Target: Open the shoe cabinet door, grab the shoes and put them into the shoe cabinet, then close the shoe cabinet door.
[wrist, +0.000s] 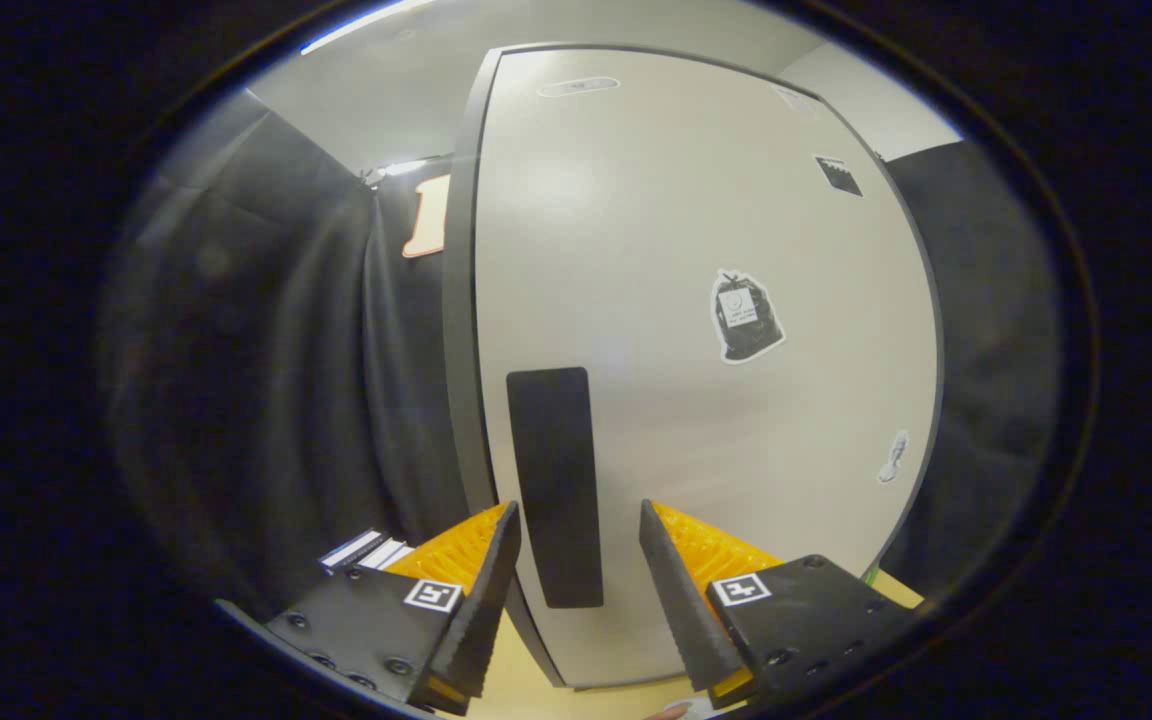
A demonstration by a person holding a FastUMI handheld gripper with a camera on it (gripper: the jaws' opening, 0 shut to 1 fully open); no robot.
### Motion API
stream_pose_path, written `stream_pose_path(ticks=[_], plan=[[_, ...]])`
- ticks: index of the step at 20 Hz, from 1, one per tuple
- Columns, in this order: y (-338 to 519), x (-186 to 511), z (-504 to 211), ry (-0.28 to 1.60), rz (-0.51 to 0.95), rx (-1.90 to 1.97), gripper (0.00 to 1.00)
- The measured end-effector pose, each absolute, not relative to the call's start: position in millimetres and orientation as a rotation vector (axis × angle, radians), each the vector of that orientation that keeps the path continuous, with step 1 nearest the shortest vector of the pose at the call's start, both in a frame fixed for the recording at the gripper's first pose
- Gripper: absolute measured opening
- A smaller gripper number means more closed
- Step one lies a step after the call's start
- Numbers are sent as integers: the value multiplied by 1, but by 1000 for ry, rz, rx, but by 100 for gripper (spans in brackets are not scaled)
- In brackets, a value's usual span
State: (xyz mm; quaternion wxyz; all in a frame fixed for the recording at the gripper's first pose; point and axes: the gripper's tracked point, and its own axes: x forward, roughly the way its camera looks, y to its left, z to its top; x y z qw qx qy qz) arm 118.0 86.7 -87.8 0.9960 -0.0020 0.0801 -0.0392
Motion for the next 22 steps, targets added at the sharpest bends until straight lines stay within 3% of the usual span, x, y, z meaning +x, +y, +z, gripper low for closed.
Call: stream_pose_path(ticks=[4,15,22], plan=[[87,120,-89,155,-97,-22,40],[91,106,-88,162,-80,-11,7],[80,51,-80,185,27,7,7]])
